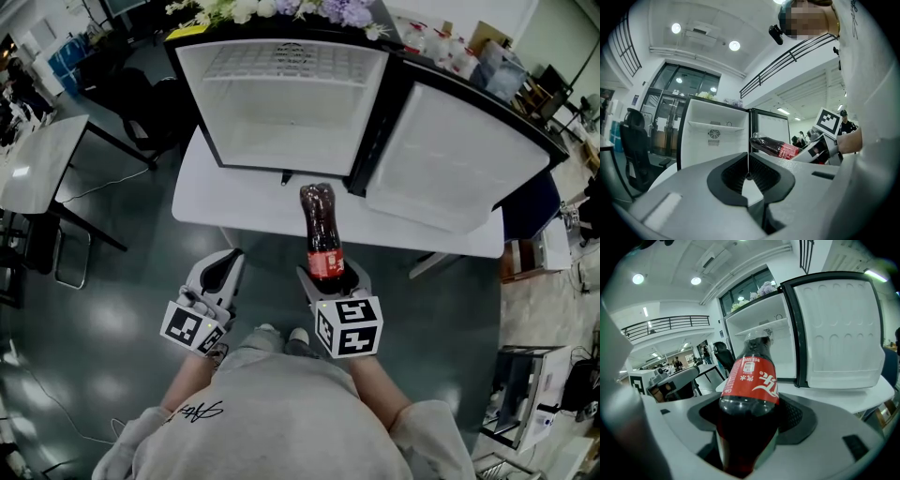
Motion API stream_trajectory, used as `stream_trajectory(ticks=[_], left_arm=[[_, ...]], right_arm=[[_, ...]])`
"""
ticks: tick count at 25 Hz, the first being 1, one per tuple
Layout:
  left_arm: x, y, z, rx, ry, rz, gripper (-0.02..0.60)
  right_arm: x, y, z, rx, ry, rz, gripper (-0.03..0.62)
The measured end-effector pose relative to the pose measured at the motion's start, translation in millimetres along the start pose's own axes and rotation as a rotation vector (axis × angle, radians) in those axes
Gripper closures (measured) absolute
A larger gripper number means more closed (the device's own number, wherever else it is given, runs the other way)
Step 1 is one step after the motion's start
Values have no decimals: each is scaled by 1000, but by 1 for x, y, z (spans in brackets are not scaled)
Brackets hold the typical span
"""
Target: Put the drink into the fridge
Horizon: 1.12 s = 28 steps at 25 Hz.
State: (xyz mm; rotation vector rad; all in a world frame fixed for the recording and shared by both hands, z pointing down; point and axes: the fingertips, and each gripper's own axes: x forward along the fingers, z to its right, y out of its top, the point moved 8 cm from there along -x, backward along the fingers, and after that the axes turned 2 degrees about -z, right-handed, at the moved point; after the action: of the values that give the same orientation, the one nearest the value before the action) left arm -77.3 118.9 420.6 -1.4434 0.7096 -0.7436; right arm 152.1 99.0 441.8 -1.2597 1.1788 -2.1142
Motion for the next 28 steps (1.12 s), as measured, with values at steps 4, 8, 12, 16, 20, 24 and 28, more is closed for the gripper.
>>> stream_trajectory(ticks=[4, 8, 12, 16, 20, 24, 28], left_arm=[[-3, -1, 1, -4, 6, -4, 569], [0, -2, -5, 1, 8, 0, 571], [6, -2, -14, 8, -2, 6, 569], [13, -1, -25, 8, -8, 14, 569], [23, -2, -41, 7, -20, 15, 569], [36, -4, -59, 2, -33, 14, 569], [49, -4, -73, -3, -52, 19, 569]], right_arm=[[5, -4, 1, 9, 9, -12, 272], [14, -5, 3, 21, 15, -27, 272], [25, -5, 5, 44, 14, -41, 272], [41, -4, 8, 51, -4, -48, 272], [56, 0, 12, 66, -21, -51, 272], [71, 8, 15, 76, -33, -54, 272], [85, 15, 17, 85, -47, -60, 272]])
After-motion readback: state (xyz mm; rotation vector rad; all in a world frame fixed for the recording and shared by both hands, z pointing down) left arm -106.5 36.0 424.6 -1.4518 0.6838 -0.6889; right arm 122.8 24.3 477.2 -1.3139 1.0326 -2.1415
